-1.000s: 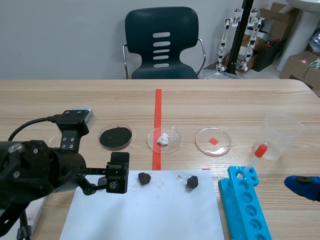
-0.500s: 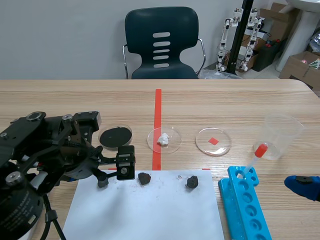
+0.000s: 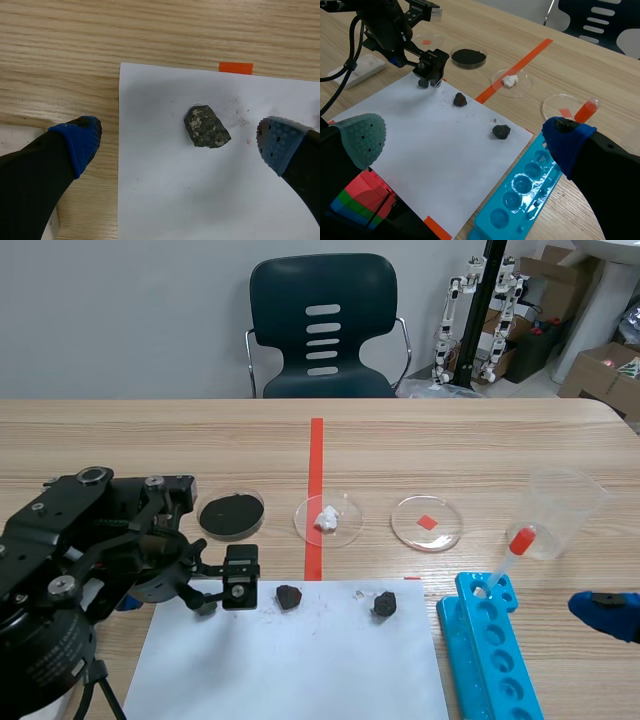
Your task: Pick up the left mineral with the left hand
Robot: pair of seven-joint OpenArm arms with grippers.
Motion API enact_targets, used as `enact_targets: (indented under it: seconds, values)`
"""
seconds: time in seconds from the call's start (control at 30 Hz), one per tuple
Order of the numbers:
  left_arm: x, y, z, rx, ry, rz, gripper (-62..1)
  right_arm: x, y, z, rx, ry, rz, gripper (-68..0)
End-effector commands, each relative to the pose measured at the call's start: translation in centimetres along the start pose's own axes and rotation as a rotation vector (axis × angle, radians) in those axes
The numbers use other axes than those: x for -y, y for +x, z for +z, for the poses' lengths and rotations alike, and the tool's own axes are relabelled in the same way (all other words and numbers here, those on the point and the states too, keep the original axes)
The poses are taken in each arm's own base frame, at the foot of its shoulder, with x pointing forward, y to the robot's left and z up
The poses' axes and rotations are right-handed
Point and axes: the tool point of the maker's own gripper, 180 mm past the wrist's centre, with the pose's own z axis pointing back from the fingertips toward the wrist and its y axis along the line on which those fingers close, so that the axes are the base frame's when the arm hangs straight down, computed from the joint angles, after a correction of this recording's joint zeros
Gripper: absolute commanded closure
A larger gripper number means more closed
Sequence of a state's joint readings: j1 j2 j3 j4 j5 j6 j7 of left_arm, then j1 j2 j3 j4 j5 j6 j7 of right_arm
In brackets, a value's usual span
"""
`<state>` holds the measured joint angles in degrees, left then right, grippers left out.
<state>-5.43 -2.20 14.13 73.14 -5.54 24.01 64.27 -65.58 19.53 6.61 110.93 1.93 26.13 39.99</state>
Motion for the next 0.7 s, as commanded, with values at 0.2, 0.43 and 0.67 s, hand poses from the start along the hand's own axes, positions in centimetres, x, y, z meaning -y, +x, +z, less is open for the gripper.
enact_targets:
  seconds: [0.2,0.43,0.67]
  values:
    - [0.16,0.38,-0.25,-0.001,0.005,0.008,-62.3,0.16,0.70,-0.10,0.030,-0.006,-0.006,-67.9]
    - [0.09,0.32,-0.60,-0.014,0.009,0.008,-62.3,0.16,0.70,-0.10,0.030,-0.006,-0.006,-67.9]
    - [0.33,0.15,-0.61,-0.021,0.004,0.010,-62.3,0.16,0.70,-0.10,0.030,-0.006,-0.006,-67.9]
